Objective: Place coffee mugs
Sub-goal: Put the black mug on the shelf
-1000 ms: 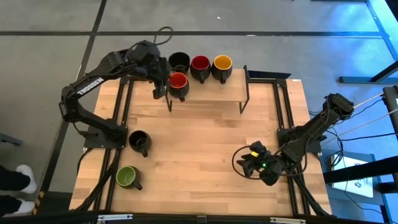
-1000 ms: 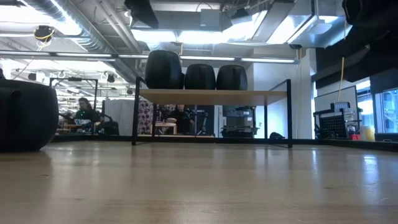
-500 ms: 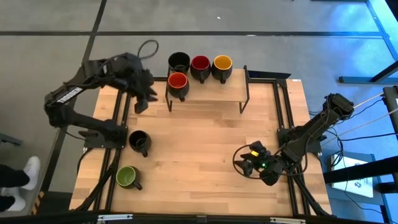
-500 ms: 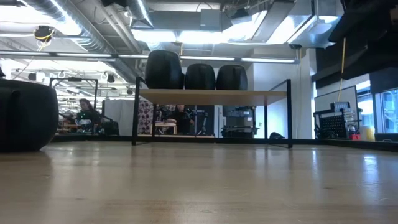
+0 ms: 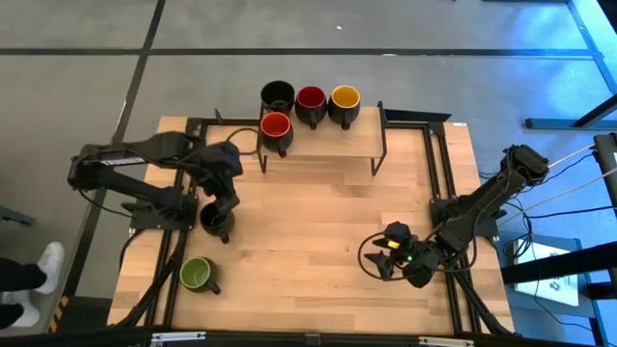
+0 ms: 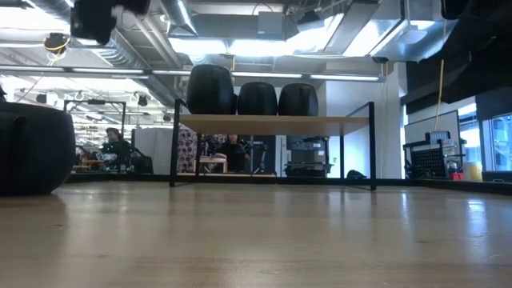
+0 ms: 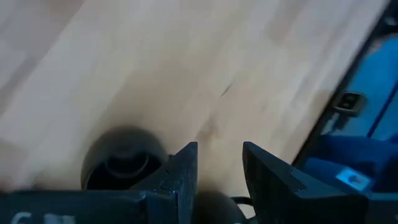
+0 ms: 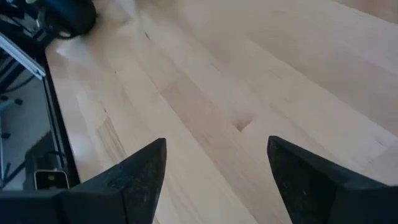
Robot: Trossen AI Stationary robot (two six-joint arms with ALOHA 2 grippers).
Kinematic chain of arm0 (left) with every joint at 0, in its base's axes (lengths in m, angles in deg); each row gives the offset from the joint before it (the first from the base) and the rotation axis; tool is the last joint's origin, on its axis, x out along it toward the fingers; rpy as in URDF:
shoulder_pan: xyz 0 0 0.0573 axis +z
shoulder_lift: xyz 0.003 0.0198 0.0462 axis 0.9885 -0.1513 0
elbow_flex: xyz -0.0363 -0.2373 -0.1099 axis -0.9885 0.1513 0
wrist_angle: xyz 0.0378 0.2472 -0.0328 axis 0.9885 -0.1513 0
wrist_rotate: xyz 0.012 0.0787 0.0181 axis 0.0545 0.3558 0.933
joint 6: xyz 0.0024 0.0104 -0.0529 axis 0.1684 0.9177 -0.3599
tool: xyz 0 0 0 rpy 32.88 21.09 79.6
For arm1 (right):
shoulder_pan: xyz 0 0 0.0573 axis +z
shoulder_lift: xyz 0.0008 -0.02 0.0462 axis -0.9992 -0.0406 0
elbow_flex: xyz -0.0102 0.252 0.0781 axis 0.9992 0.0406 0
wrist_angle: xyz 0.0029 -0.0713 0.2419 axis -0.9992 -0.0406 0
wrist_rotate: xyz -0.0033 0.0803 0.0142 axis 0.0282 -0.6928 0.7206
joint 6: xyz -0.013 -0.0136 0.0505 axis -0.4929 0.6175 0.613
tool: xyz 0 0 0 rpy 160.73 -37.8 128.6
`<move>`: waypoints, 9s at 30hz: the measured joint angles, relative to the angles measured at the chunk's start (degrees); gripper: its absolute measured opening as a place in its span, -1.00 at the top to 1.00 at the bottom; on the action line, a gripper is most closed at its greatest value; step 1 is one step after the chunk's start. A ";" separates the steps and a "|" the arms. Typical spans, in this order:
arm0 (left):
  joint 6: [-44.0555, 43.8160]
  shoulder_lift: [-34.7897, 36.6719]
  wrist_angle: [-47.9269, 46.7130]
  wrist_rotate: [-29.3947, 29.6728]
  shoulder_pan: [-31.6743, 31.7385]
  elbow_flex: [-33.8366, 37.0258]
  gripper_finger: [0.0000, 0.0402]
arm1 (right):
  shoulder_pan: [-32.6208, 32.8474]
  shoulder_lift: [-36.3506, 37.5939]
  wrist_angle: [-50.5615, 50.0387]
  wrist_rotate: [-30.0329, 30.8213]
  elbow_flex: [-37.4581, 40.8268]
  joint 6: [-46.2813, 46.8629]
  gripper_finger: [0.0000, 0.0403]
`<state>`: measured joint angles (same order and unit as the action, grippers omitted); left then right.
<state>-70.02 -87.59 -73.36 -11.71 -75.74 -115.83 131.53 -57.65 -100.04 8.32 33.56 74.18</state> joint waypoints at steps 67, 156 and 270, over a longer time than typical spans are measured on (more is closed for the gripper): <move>-14.09 -3.76 24.53 11.42 -15.09 21.53 0.91 | -0.02 -0.02 -3.42 1.84 0.00 0.99 -0.31; 20.86 -21.15 15.92 19.97 -20.37 -20.05 0.41 | -2.50 -14.54 10.10 7.51 -15.56 -20.94 -0.31; 20.68 6.43 12.43 26.22 -20.96 0.68 0.41 | -41.86 -42.03 -37.76 7.22 -71.10 -13.04 0.75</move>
<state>-49.34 -81.16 -60.93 14.51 -96.71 -115.15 89.67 -99.68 -137.80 15.53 -37.54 61.13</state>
